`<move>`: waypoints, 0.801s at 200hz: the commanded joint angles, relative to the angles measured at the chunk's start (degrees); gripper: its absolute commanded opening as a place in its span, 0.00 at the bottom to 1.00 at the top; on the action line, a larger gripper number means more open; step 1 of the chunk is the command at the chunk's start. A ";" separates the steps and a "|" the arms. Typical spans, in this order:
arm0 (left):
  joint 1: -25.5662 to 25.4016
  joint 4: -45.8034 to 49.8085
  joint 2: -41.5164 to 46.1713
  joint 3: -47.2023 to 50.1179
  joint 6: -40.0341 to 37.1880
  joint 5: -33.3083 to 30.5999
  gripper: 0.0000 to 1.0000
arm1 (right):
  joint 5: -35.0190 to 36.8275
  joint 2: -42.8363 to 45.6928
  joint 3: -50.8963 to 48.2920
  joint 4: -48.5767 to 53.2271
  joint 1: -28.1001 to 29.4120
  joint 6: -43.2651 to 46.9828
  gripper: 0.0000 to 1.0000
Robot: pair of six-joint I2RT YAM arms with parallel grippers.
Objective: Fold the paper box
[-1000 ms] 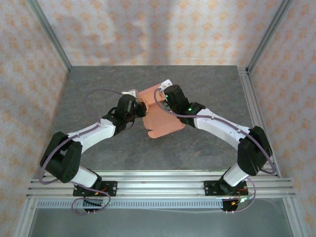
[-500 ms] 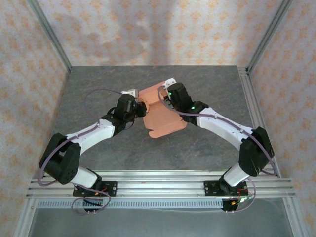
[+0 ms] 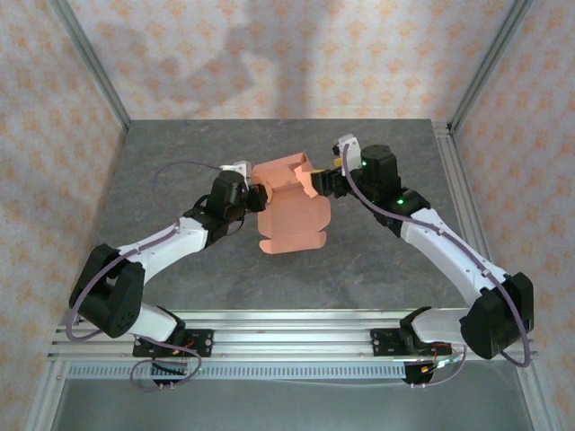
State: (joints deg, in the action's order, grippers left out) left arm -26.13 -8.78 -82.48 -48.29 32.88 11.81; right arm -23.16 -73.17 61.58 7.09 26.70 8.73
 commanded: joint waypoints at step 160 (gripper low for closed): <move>0.03 -1.29 1.24 -0.78 -1.16 1.35 0.00 | 10.80 -12.24 11.32 8.83 8.55 10.68 0.56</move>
State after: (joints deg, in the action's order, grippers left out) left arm -26.09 -8.69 -82.48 -48.29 32.88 12.01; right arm -21.30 -84.01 70.52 14.24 32.75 17.04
